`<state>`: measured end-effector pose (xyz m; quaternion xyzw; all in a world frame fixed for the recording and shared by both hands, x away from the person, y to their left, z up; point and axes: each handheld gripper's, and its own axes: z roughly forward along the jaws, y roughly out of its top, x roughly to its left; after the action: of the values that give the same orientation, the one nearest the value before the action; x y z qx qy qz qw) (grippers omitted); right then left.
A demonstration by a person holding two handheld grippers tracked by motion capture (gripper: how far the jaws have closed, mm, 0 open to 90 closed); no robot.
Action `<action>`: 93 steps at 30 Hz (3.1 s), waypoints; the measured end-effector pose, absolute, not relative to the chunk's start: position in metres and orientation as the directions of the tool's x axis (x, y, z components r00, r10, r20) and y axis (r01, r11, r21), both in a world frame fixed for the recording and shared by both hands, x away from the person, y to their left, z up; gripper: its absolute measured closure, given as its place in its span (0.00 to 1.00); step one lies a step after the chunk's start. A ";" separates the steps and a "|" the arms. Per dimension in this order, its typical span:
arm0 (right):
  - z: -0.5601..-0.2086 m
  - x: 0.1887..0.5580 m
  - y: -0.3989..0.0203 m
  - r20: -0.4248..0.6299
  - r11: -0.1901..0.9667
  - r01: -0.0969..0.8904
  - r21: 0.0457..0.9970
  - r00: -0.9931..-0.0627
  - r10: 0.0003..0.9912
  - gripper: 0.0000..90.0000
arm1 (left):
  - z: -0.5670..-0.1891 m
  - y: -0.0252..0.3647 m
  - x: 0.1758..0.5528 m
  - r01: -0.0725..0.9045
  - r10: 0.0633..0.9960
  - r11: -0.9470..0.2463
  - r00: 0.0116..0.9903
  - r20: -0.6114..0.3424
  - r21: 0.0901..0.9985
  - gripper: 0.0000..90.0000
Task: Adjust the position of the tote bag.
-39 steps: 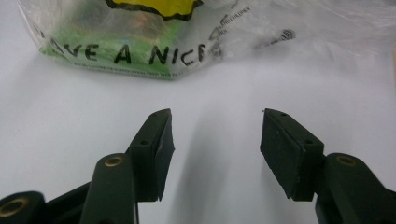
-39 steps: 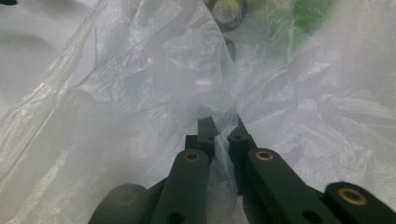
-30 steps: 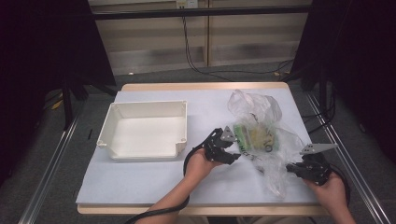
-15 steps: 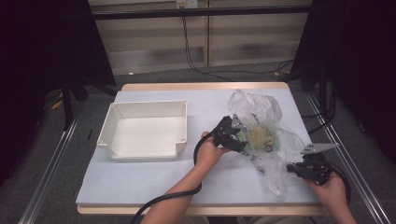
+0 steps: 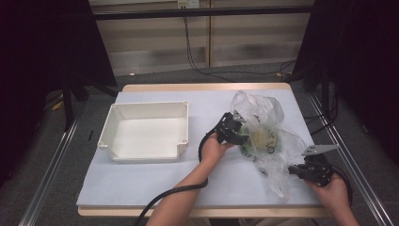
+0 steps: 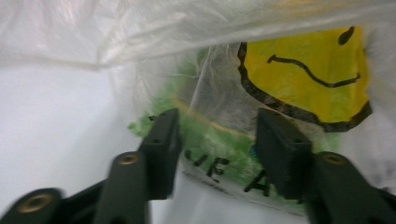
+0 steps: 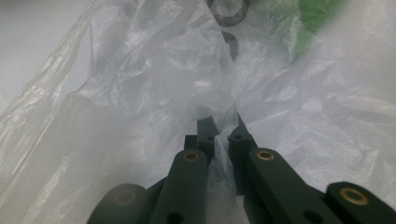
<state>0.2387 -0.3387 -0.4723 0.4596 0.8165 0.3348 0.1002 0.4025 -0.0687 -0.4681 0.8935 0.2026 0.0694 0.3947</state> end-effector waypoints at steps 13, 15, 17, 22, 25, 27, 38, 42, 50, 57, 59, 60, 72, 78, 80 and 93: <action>-0.472 0.243 -0.338 0.151 0.342 0.699 0.628 -0.541 0.828 0.98 | -0.475 -0.052 0.397 0.418 0.432 -0.649 0.890 -0.144 0.635 1.00; -0.472 0.245 -0.338 0.149 0.345 0.696 0.630 -0.544 0.826 0.98 | -0.474 -0.047 0.392 0.419 0.431 -0.650 0.890 -0.147 0.635 1.00; -0.471 0.248 -0.337 0.135 0.351 0.701 0.621 -0.537 0.833 0.98 | -0.472 -0.038 0.381 0.426 0.428 -0.634 0.888 -0.165 0.646 1.00; -0.470 0.258 -0.337 0.116 0.363 0.696 0.619 -0.539 0.834 0.98 | -0.468 -0.021 0.365 0.407 0.418 -0.636 0.896 -0.151 0.655 1.00; -0.468 0.268 -0.333 0.103 0.379 0.695 0.611 -0.544 0.833 0.98 | -0.464 -0.008 0.350 0.401 0.409 -0.629 0.899 -0.154 0.666 1.00; -0.468 0.270 -0.333 0.096 0.389 0.690 0.611 -0.552 0.828 0.98 | -0.462 -0.005 0.347 0.399 0.401 -0.632 0.902 -0.160 0.665 1.00; -0.467 0.297 -0.335 0.075 0.415 0.672 0.613 -0.573 0.816 0.95 | -0.461 0.009 0.321 0.391 0.393 -0.624 0.905 -0.162 0.677 1.00; -0.465 0.295 -0.338 0.092 0.394 0.675 0.624 -0.564 0.821 0.87 | -0.464 0.008 0.313 0.388 0.402 -0.625 0.904 -0.147 0.677 1.00; -0.441 0.271 -0.349 0.114 0.351 0.648 0.676 -0.563 0.819 0.69 | -0.468 0.010 0.310 0.393 0.406 -0.631 0.902 -0.148 0.669 1.00; -0.421 0.264 -0.346 0.066 0.390 0.616 0.684 -0.585 0.808 0.60 | -0.469 0.011 0.312 0.403 0.419 -0.615 0.895 -0.153 0.678 1.00; -0.420 0.265 -0.347 0.088 0.384 0.633 0.673 -0.583 0.808 0.59 | -0.469 0.012 0.313 0.405 0.427 -0.604 0.892 -0.151 0.686 1.00; -0.421 0.264 -0.348 0.099 0.374 0.637 0.674 -0.579 0.809 0.58 | -0.469 0.012 0.314 0.408 0.429 -0.610 0.891 -0.151 0.680 1.00; -0.435 0.240 -0.351 0.139 0.327 0.640 0.695 -0.566 0.812 0.39 | -0.466 0.014 0.318 0.413 0.446 -0.585 0.883 -0.149 0.698 1.00; -0.436 0.228 -0.359 0.147 0.304 0.640 0.706 -0.552 0.821 0.31 | -0.470 0.012 0.318 0.412 0.442 -0.595 0.885 -0.147 0.690 1.00; -0.434 0.225 -0.360 0.144 0.305 0.635 0.710 -0.554 0.820 0.31 | -0.470 0.012 0.319 0.409 0.437 -0.597 0.887 -0.148 0.690 1.00; -0.450 0.216 -0.361 0.130 0.336 0.662 0.670 -0.550 0.825 0.59 | -0.472 0.012 0.317 0.404 0.430 -0.611 0.891 -0.143 0.680 1.00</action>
<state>0.2163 -0.3606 -0.4505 0.4597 0.8087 0.3478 0.1172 0.3174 0.0117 -0.4720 0.8974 0.2325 0.0174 0.3745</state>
